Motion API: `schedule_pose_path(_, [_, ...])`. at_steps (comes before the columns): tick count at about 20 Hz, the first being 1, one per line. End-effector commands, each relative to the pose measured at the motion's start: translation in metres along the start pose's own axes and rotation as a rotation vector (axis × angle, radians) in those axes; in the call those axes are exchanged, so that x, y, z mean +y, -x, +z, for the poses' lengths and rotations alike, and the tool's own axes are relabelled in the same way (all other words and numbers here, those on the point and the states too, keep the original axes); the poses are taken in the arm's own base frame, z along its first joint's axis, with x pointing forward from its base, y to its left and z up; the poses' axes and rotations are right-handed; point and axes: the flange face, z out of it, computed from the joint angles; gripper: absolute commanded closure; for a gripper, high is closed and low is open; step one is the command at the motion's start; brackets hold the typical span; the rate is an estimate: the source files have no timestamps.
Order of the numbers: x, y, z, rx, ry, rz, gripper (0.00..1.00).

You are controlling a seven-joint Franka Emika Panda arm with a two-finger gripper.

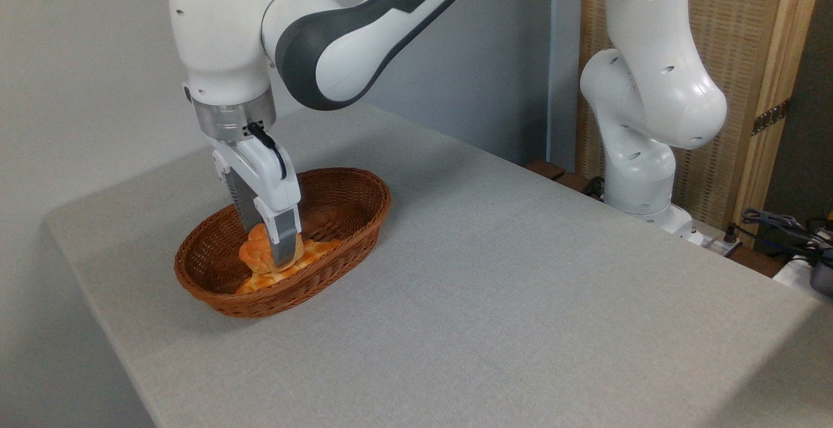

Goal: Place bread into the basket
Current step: 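Lower the gripper into the basket and close on a bread roll, then lift the bread roll out and set it on the table beside the basket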

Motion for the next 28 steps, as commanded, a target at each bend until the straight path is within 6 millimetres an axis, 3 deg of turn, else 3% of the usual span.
schedule_pose_path(1, [-0.002,-0.003,0.006,-0.001,-0.020,0.005,0.00])
schedule_pose_path(2, [-0.003,-0.002,0.006,-0.012,-0.036,0.014,0.08])
schedule_pose_path(4, [-0.002,-0.002,0.006,-0.037,-0.072,0.040,0.36])
schedule_pose_path(6, [-0.001,-0.003,0.005,-0.034,-0.073,0.042,0.52])
schedule_pose_path(16, [0.001,-0.003,0.002,-0.032,-0.070,0.038,0.49])
schedule_pose_path(21, [-0.004,0.005,-0.037,0.024,-0.104,-0.049,0.47])
schedule_pose_path(24, [-0.014,0.024,-0.062,0.027,-0.112,-0.104,0.44])
schedule_pose_path(26, [-0.025,0.041,-0.063,-0.019,-0.098,-0.121,0.40])
schedule_pose_path(28, [-0.050,0.061,-0.065,-0.033,-0.100,-0.153,0.40])
